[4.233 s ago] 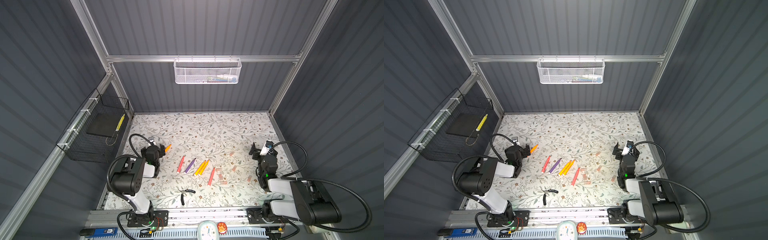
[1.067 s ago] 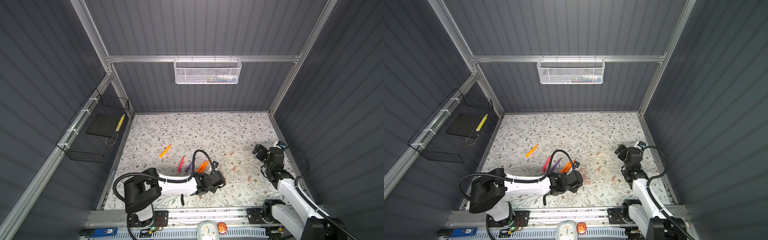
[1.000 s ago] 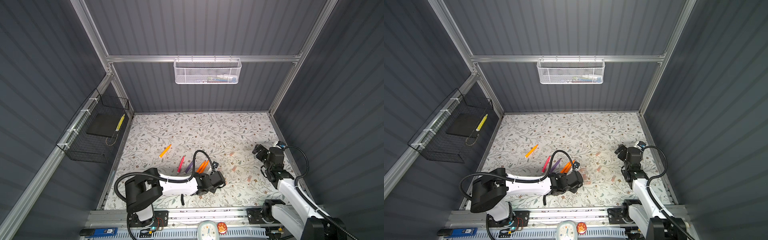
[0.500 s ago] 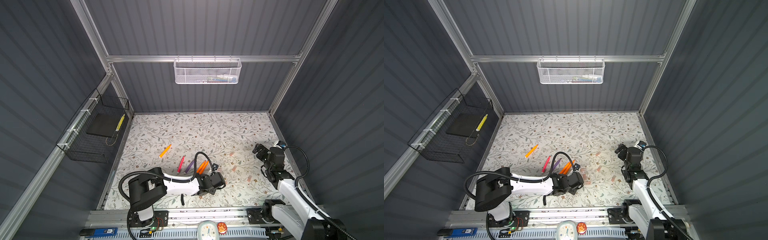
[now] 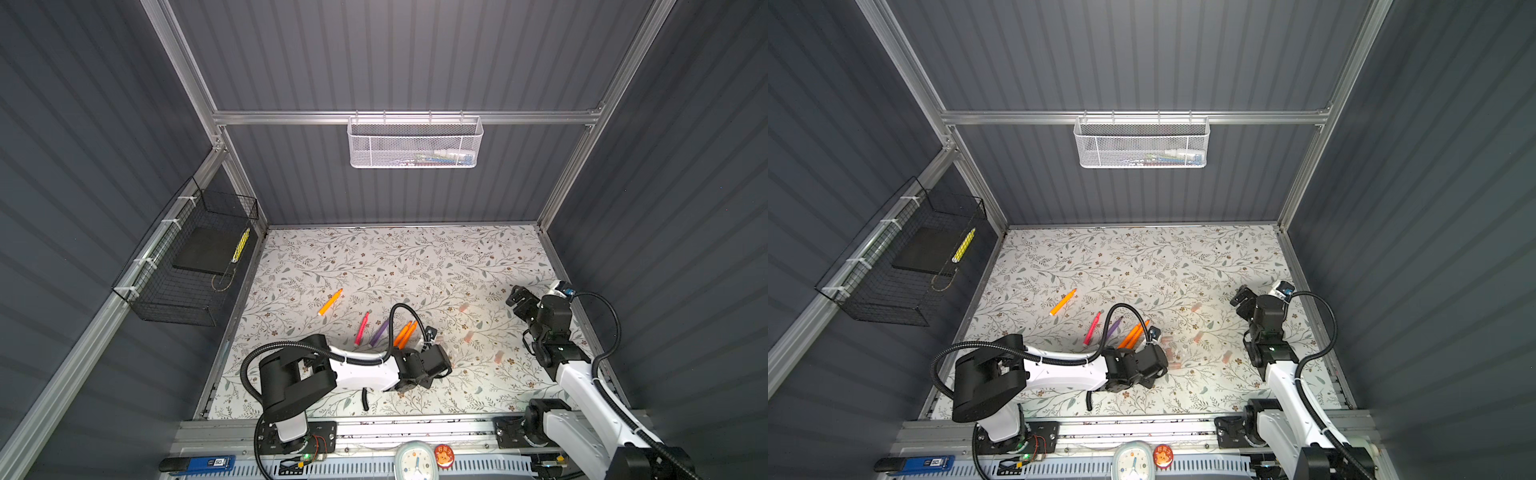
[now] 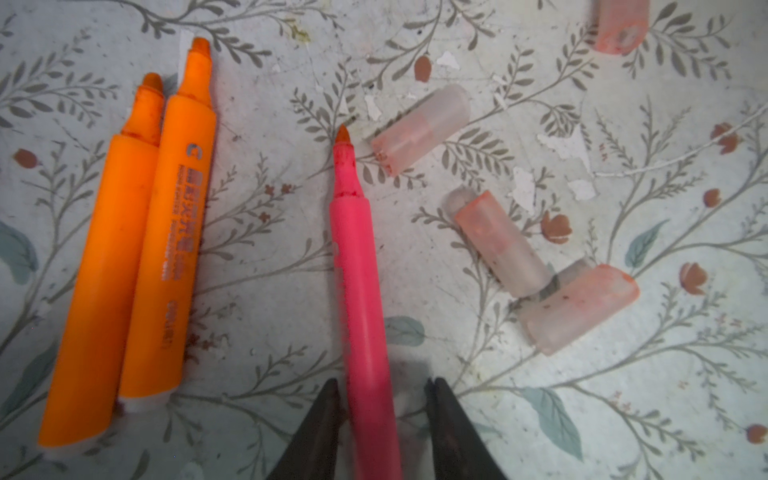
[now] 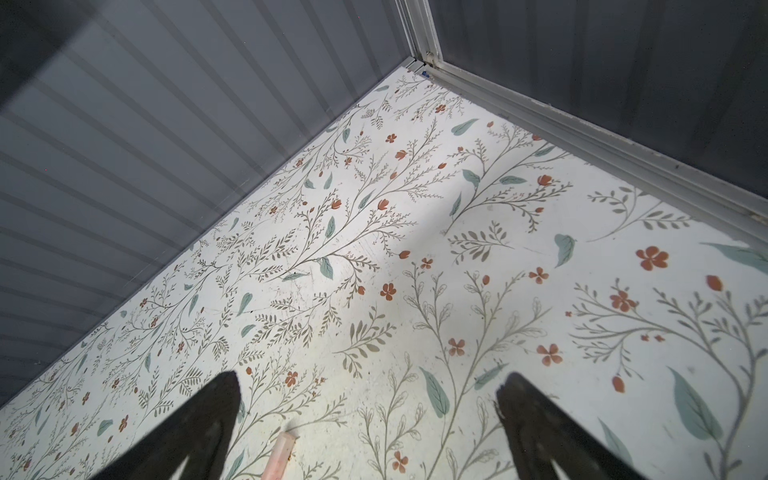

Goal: Insert the pens into the pen caps

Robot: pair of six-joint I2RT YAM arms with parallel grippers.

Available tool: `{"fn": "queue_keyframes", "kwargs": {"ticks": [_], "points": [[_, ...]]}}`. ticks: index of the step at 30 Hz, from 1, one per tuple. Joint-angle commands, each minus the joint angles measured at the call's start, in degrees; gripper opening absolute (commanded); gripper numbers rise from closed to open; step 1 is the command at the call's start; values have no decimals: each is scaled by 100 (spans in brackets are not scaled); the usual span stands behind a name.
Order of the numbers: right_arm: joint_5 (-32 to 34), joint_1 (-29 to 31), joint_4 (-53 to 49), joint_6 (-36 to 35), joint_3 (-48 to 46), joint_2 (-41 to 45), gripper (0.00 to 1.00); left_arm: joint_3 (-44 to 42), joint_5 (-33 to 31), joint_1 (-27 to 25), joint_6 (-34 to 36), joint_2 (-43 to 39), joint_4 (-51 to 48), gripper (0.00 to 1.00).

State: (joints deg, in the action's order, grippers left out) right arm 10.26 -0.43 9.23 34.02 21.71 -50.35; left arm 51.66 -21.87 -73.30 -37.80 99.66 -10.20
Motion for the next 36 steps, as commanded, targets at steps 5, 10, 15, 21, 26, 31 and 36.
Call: {"fn": "queue_keyframes", "kwargs": {"ticks": [5, 10, 15, 21, 26, 31, 36], "points": [[20, 17, 52, -26, -185, 183, 99, -173, 128, 125, -37, 29, -164, 30], [4, 19, 59, -36, -176, 183, 99, -252, 356, 482, 112, -75, -60, 23], [24, 23, 65, -22, -194, 201, 99, -298, 476, 777, 168, -168, 104, 19], [13, 23, 78, -26, -159, 132, 99, -150, 533, 773, 132, -381, 137, 17], [26, 21, 62, -14, -150, 121, 99, 540, 750, 773, 157, -552, -23, 15], [-23, 21, 100, -35, -159, 119, 99, -236, 779, 782, 174, -1264, 1262, 14], [-357, 41, -46, -140, 66, -4, 99, -1530, 523, 791, 418, -1918, 2363, 13]]}}
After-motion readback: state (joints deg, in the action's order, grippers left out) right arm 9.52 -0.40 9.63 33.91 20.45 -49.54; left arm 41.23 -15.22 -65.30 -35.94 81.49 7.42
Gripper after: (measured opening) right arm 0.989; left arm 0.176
